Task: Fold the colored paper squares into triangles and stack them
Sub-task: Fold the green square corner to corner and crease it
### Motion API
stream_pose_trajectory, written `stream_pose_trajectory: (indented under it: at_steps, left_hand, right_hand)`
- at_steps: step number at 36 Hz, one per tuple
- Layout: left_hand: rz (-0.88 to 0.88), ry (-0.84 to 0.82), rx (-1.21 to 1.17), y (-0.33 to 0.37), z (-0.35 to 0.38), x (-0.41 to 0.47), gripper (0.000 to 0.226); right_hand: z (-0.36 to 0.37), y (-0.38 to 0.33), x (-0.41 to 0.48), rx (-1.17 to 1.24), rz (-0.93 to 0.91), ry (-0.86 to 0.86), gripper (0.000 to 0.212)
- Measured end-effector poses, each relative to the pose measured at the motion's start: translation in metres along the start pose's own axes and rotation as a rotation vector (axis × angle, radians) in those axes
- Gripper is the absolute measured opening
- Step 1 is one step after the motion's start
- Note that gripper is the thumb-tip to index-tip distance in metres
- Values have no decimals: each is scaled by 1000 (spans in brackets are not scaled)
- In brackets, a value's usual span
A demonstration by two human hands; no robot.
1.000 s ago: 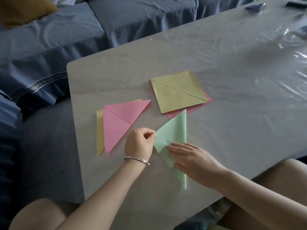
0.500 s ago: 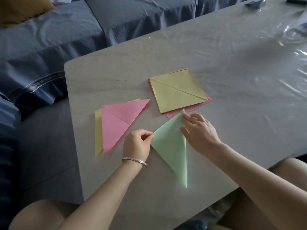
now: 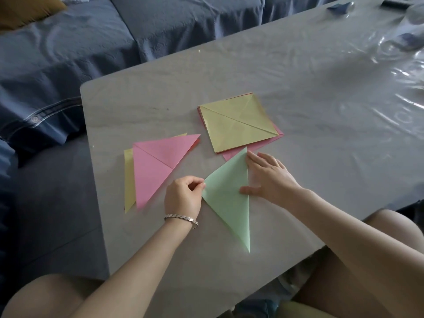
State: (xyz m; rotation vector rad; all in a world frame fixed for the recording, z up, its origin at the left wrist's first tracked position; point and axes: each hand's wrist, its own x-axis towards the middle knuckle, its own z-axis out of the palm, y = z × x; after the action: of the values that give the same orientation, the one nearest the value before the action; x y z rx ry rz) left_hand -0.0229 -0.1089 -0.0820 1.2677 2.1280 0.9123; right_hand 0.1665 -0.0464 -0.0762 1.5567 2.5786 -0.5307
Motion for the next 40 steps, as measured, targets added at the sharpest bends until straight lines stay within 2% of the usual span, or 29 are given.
stream_pose_trajectory:
  at_steps: [11, 16, 18, 19, 22, 26, 28, 32, 35, 39, 40]
  left_hand:
    - [9, -9, 3, 0, 0, 0, 6]
    - [9, -28, 14, 1, 0, 1, 8]
    - [13, -44, 15, 1, -1, 1, 8]
    - [11, -51, 11, 1, -2, 2, 9]
    - [24, -71, -6, 0, -5, 4, 12]
    - [40, -114, -5, 0, -16, 5, 12]
    - [55, -119, 6, -1, -26, 8, 11]
    - [139, -89, 39, 1, -55, 21, 12]
    - [201, -15, 102, 5, -79, 36, 13]
    - [237, 67, 183, 7, -102, 66, 14]
    - [235, 74, 220, 6, -105, 74, 13]
  right_hand:
    - [23, -15, -51, -134, -125, -141, 139]
    - [21, -20, -58, -187, -174, -173, 144]
    - [11, -24, -55, -192, -208, -181, 136]
    - [3, -25, -50, -162, -208, -162, 126]
    - [-21, -22, -28, 3, -115, 33, 82]
    - [-38, -6, 11, 176, 3, 220, 49]
    - [-39, 3, 34, 182, 36, 237, 46]
    - [-45, 13, 69, 180, 58, 93, 55]
    - [-46, 17, 83, 81, 32, 21, 56]
    - [-50, 19, 91, -76, 10, 11, 35]
    - [-52, 18, 92, -49, 15, 11, 31]
